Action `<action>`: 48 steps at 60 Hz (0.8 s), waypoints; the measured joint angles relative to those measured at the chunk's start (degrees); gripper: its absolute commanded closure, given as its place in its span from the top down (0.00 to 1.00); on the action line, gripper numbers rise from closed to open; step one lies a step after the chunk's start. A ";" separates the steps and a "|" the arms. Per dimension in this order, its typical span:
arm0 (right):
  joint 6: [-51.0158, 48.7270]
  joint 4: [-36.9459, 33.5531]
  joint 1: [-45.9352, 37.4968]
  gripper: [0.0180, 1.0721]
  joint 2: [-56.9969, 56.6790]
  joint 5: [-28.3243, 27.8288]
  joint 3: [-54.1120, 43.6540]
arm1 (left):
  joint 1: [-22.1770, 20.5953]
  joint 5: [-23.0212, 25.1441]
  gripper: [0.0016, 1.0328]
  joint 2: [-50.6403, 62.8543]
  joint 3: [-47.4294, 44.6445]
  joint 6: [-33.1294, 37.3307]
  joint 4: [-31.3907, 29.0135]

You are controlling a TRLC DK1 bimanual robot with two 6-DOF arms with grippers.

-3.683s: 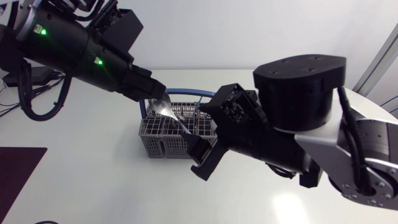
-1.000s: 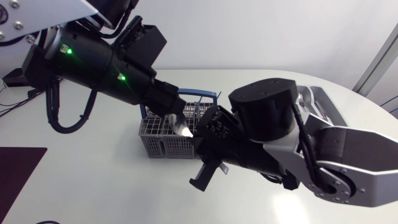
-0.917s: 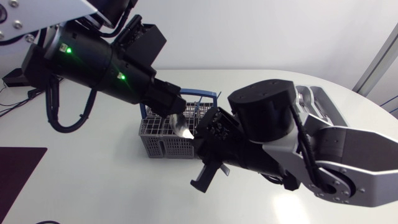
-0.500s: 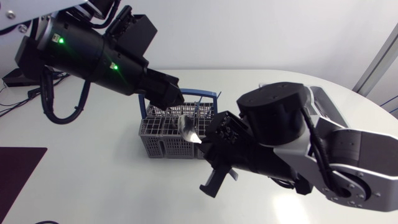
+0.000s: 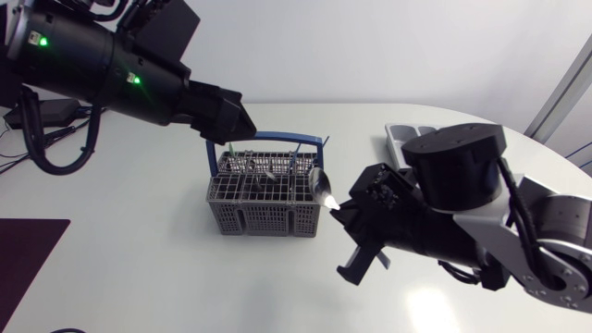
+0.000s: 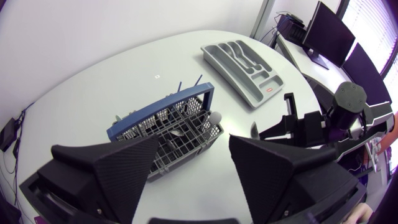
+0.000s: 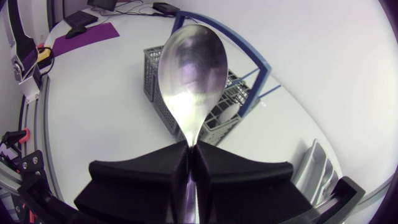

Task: Unload the cutlery basket into the drawer organizer.

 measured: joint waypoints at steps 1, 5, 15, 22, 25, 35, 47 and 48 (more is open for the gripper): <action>0.00 -0.13 -0.61 0.10 -0.11 0.02 -0.04 | 0.00 -0.02 0.78 -0.09 0.02 0.00 0.00; -0.68 -0.76 -3.43 0.10 -0.37 0.00 -0.04 | 0.00 -0.09 0.78 -0.26 0.09 0.02 0.00; -1.92 -1.05 -11.56 0.10 -0.33 -0.28 -0.04 | 0.00 -1.09 0.80 -0.31 0.09 0.07 0.00; -2.58 -1.05 -17.55 0.10 0.96 -1.25 -0.02 | -0.11 -1.62 0.83 -0.31 0.09 0.37 0.00; -2.60 -1.07 -19.76 0.10 1.99 -1.36 0.02 | -0.42 -2.71 0.84 -0.31 0.09 0.72 0.00; -3.26 -1.27 -27.28 0.10 7.04 -2.62 2.19 | -2.25 -4.22 0.84 -0.31 0.00 2.03 0.00; -3.41 -1.22 -33.86 0.10 13.16 -2.82 7.65 | -4.37 -6.10 0.84 -0.31 -1.49 3.54 0.00; -3.43 -1.22 -34.25 0.10 13.68 -2.82 8.13 | -4.55 -6.14 0.84 -0.33 -1.66 3.54 0.00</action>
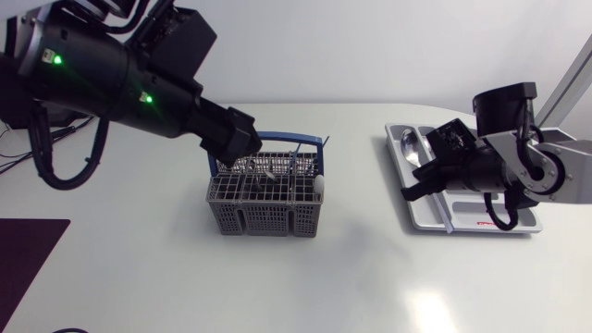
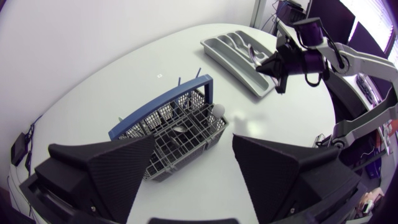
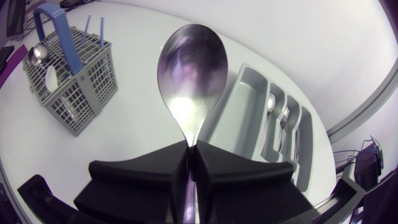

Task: Unload the cutlery basket into the drawer organizer.

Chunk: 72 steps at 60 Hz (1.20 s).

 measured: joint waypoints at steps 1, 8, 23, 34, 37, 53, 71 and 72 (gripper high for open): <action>0.00 0.00 -0.31 0.10 0.52 0.00 0.50 | -0.13 -0.13 0.84 -0.04 -0.20 0.20 0.00; 0.02 0.02 -3.19 0.10 4.46 0.02 3.89 | -1.53 -1.49 0.84 -0.50 -1.44 1.14 -0.02; 0.04 0.20 -7.43 0.10 13.16 0.04 11.28 | -3.67 -2.99 0.85 -2.54 -3.65 3.02 0.00; 0.07 0.44 -9.99 0.10 20.28 0.07 17.05 | -3.69 -3.21 0.85 -3.30 -5.25 4.11 -0.02; 0.17 0.44 -10.82 0.10 22.14 0.07 18.73 | -3.69 -3.23 0.85 -3.43 -5.49 4.13 -0.02; 1.38 0.42 -14.45 0.10 29.77 0.31 27.23 | -3.74 -3.43 0.85 -3.98 -6.34 4.31 0.00; 4.57 -0.94 -15.15 0.10 37.31 1.77 37.07 | -4.59 -3.58 0.86 -4.15 -7.52 4.31 0.04; 4.79 -1.20 -15.15 0.10 37.77 1.79 37.66 | -4.59 -3.58 0.86 -4.15 -7.58 4.33 0.04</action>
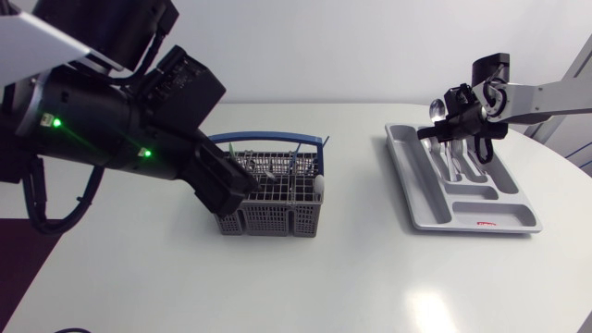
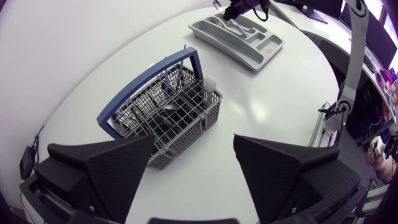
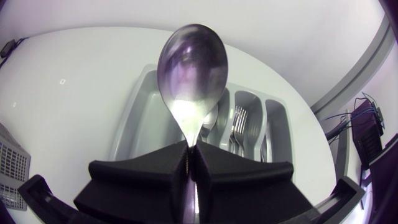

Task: Unload the cutlery basket into the drawer organizer.

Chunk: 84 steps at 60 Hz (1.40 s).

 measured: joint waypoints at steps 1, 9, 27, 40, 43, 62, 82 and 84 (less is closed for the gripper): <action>0.09 -0.15 0.00 0.10 0.42 0.07 0.61 | 0.00 0.00 0.86 -0.02 -0.07 -0.02 0.02; 1.62 -1.46 0.00 0.10 3.91 1.31 5.03 | 0.00 -0.02 0.86 -0.28 -0.33 0.17 0.02; 2.64 -2.27 -0.20 0.11 9.97 2.60 9.18 | 0.00 0.00 0.86 -1.18 -1.73 0.22 0.61; 2.64 -2.49 -0.76 0.18 11.85 3.17 9.42 | -0.02 -0.02 0.86 -1.25 -2.03 0.37 1.22; 2.64 -2.49 -0.79 0.32 12.02 3.48 9.60 | -0.02 -0.02 0.86 -1.25 -2.03 0.37 1.29; 2.91 -2.38 -0.76 0.76 10.32 4.31 8.48 | -0.17 -0.02 0.86 -1.99 -2.03 0.42 1.29; 3.04 -0.83 2.25 0.76 -7.67 4.02 -4.46 | -0.26 -0.28 0.86 -3.06 -2.10 0.42 1.29; 3.02 -0.48 2.80 0.76 -9.46 3.61 -6.14 | -0.28 -0.26 0.86 -3.17 -2.21 0.44 1.27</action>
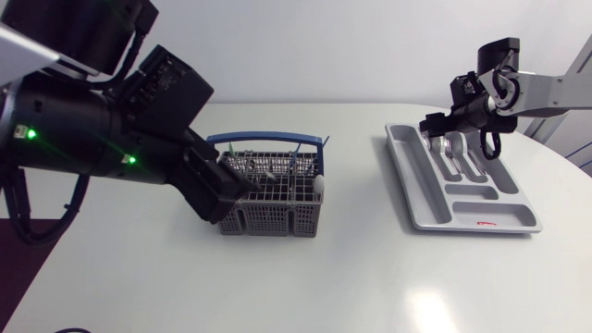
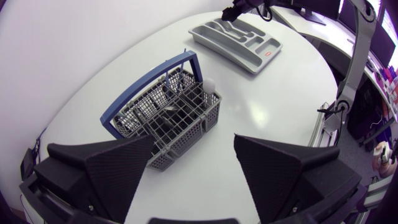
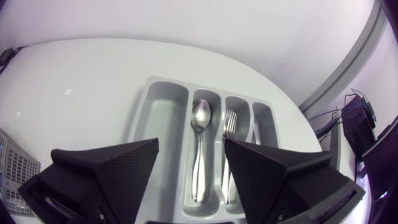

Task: Unload the cutlery basket into the drawer organizer.

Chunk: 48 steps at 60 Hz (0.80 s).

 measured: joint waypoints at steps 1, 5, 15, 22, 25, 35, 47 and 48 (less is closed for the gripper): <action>0.02 0.09 0.26 0.76 -0.85 -0.22 -0.63 | 0.00 -0.02 0.86 -0.04 -0.11 0.09 0.00; 0.00 0.24 1.46 0.76 -4.35 -0.98 -4.31 | 0.00 -0.09 0.86 -0.22 -0.52 0.81 0.00; -0.17 0.20 5.25 0.76 -12.35 -2.23 -12.66 | -0.20 -0.20 0.86 -0.59 -1.55 2.12 0.02; -0.13 -1.66 8.70 0.76 -17.97 -3.76 -16.55 | -1.03 -0.20 0.86 -0.68 -2.36 3.02 0.66; 0.09 -2.64 10.12 0.76 -20.37 -4.57 -17.59 | -1.38 -0.20 0.86 -0.63 -2.54 3.54 1.07; 1.62 -5.33 13.88 0.76 -26.36 -5.64 -19.39 | -2.89 -0.17 0.86 1.46 -2.34 3.58 1.99; 3.48 -8.74 17.44 0.76 -30.18 -7.15 -20.83 | -4.24 -0.20 0.86 6.16 -0.17 3.56 2.10; 3.58 -8.85 17.81 0.76 -30.38 -7.17 -21.00 | -4.22 -0.20 0.86 6.29 -0.09 3.56 2.10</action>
